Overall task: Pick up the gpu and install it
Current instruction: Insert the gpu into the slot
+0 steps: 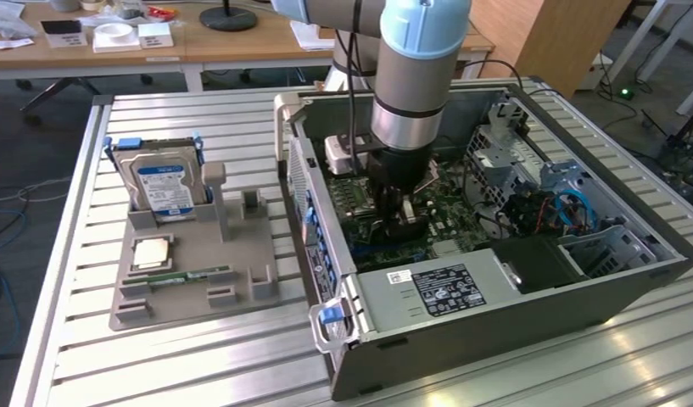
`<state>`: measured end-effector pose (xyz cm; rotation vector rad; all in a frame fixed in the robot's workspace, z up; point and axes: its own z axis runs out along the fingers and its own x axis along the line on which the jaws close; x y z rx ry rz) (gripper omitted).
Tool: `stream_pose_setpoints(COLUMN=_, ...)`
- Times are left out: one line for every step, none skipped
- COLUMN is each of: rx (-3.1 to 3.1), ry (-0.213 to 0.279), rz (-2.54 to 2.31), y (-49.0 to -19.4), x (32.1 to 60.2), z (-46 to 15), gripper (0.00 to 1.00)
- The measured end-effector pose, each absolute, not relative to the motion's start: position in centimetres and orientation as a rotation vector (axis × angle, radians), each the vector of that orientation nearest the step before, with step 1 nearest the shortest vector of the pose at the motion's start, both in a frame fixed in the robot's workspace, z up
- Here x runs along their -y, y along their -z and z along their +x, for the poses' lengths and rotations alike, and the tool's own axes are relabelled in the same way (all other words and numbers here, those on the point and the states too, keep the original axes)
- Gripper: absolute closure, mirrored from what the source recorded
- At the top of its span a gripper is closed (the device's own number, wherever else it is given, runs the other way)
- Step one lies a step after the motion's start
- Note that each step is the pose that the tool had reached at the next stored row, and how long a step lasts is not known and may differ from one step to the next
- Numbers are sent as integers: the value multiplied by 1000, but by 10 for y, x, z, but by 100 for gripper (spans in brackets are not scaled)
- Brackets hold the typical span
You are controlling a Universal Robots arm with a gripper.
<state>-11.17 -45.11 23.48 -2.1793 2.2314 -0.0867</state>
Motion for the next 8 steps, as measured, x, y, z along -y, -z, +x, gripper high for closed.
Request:
stream_pose_setpoints(rx=-2231, ry=86, rz=-2179, y=-235, x=451, z=-112, gripper=62)
stream_pose_setpoints(rx=-2231, ry=87, rz=-2180, y=-235, x=451, z=-112, gripper=56)
stream_pose_setpoints(rx=-2231, ry=87, rz=-2180, y=-235, x=451, z=-112, gripper=56)
stream_pose_setpoints(rx=-2231, ry=87, rz=-2180, y=-235, x=451, z=-112, gripper=50)
stream_pose_setpoints(rx=-2231, ry=87, rz=-2180, y=-235, x=451, z=-112, gripper=50)
stream_pose_setpoints(rx=-2231, ry=87, rz=-2180, y=-235, x=451, z=-112, gripper=43)
stream_pose_setpoints(rx=-2231, ry=87, rz=-2180, y=-236, x=451, z=-112, gripper=43)
stream_pose_setpoints(rx=-2231, ry=87, rz=-2180, y=-243, x=451, z=-112, gripper=43)
